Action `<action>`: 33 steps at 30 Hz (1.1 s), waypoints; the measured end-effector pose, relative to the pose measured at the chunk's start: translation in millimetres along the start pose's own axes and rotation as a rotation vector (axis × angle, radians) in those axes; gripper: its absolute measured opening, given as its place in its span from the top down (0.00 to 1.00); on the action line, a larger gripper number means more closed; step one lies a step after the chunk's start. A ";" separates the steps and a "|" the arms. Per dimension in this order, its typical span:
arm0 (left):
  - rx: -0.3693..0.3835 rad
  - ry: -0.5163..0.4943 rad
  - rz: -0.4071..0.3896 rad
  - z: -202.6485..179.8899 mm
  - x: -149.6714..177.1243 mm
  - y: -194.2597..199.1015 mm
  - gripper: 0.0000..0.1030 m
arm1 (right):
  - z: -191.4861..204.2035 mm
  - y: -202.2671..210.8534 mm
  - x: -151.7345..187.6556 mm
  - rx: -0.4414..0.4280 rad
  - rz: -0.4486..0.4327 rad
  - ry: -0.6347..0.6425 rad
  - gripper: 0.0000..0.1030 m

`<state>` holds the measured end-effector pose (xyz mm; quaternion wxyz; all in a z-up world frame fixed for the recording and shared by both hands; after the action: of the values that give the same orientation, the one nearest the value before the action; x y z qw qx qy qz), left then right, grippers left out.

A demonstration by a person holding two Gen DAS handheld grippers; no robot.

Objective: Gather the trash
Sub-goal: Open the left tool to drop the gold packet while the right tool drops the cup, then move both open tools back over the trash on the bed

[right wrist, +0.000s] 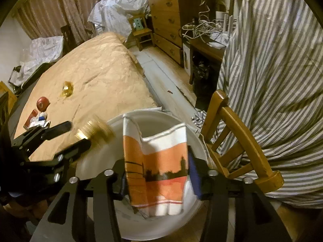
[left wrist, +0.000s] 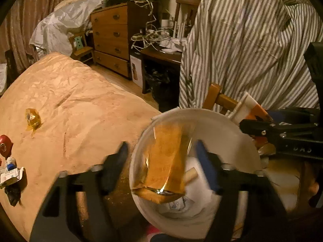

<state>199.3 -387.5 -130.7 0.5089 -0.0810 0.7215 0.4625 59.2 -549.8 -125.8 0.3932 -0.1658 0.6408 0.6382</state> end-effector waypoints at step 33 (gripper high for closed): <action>-0.114 0.085 -0.024 97.6 32.7 45.7 0.28 | 97.3 6.4 5.1 -0.193 -0.092 0.070 0.19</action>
<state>221.4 -277.2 -135.7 0.4777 -0.1380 0.7139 0.4930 79.8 -455.2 -113.0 0.3815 -0.2544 0.5814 0.6721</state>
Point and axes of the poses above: each gripper's, at about its wrist camera, not at the fingertips, and y roughly against the way its jaws point, z to its left, x to its underside, the point moved 4 cm from there along -y, roughly the way its jaws point, and after that the axes turned 11 degrees about -z, right-handed, at the moved point
